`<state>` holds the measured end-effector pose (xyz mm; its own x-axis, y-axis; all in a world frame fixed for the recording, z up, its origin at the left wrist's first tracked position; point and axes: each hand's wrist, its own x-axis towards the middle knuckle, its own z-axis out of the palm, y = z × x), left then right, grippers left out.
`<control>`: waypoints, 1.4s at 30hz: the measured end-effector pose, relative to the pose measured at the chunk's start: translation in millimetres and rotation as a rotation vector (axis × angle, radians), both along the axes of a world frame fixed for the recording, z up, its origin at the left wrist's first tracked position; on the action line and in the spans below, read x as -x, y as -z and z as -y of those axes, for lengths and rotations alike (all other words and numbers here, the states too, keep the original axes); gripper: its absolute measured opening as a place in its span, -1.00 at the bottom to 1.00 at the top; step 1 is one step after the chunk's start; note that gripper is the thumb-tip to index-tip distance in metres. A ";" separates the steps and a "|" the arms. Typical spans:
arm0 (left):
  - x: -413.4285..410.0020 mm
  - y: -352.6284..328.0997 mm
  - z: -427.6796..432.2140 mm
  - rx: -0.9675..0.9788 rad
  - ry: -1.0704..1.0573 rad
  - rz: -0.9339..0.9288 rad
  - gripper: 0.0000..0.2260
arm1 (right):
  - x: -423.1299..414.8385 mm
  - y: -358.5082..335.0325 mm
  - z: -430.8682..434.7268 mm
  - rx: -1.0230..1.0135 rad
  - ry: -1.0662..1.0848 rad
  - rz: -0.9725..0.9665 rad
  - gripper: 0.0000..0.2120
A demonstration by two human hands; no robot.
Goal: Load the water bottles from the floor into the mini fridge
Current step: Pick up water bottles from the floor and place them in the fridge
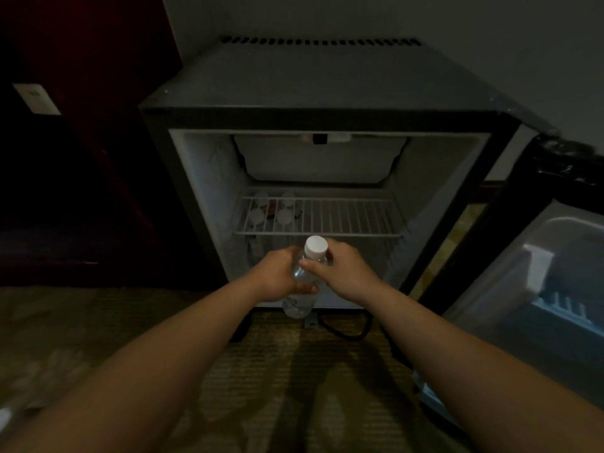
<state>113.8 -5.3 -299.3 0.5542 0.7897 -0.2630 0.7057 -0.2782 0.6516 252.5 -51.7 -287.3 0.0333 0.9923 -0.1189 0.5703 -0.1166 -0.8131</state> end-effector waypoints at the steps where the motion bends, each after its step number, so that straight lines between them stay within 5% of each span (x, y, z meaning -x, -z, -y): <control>1: -1.9 6.8 -4.2 0.021 -0.001 0.000 -0.41 | -1.3 6.2 -3.5 0.008 0.008 0.009 -0.66; 20: -32.3 90.8 -39.6 0.123 -0.349 0.176 -0.35 | 0.6 73.3 -67.6 0.189 0.147 0.047 -0.58; 26: -33.1 97.6 -37.7 0.141 -0.447 0.185 -0.46 | -6.7 87.3 -65.6 0.165 0.128 -0.027 -0.59; 31: -38.3 112.4 -33.3 0.267 -0.562 0.185 -0.75 | -12.6 96.1 -66.7 0.170 0.194 -0.028 -0.65; 36: -50.2 116.1 -37.8 0.327 -0.670 0.373 -0.69 | -22.5 94.4 -78.6 0.213 0.321 0.090 -0.58; 42: -62.3 114.3 -42.3 0.408 -0.648 0.358 -0.66 | -23.0 95.7 -87.3 0.176 0.368 -0.036 -0.53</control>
